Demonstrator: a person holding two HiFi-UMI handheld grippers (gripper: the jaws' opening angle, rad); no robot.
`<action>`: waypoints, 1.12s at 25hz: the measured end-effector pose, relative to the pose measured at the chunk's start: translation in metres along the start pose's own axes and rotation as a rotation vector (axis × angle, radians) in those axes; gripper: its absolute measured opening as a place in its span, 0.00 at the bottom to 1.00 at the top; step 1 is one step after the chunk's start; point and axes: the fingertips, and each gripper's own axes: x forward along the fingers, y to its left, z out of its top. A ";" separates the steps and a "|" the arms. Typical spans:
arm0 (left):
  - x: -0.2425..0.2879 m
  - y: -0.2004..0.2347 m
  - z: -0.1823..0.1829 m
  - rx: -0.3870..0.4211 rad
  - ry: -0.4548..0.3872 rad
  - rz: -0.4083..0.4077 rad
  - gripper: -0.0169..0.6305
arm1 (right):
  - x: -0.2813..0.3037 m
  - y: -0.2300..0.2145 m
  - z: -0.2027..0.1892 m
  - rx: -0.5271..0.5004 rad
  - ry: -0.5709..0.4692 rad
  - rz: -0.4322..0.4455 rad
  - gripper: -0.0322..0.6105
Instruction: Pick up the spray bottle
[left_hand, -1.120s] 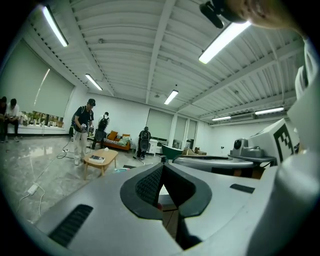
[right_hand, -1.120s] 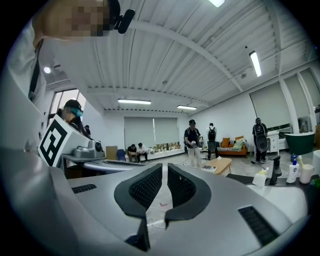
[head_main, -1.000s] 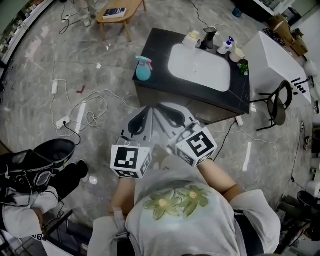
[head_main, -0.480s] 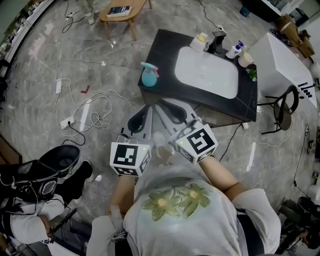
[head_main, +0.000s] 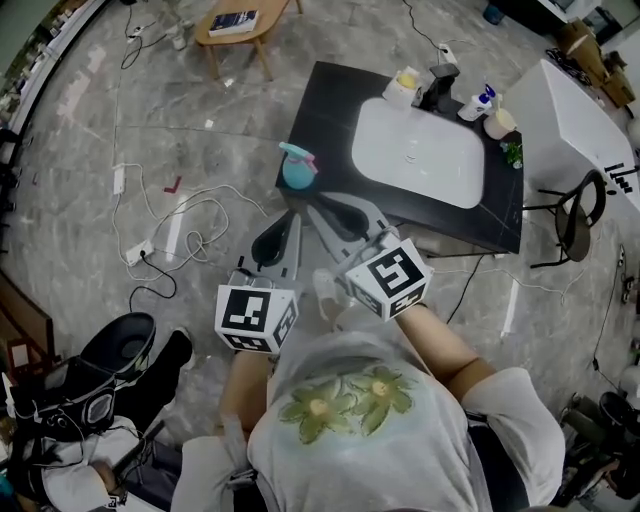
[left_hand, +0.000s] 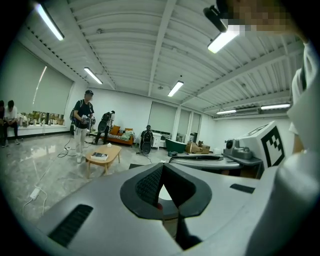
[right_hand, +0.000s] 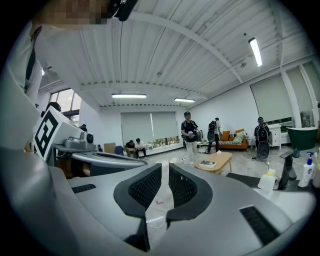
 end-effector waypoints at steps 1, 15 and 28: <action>0.004 0.001 -0.001 0.004 0.006 0.001 0.04 | 0.003 -0.003 0.001 0.001 -0.003 0.004 0.09; 0.042 0.023 -0.004 0.034 0.036 0.058 0.04 | 0.033 -0.038 -0.002 0.009 -0.017 0.061 0.09; 0.071 0.038 0.003 0.121 0.133 0.080 0.04 | 0.071 -0.068 -0.021 0.017 0.054 0.046 0.20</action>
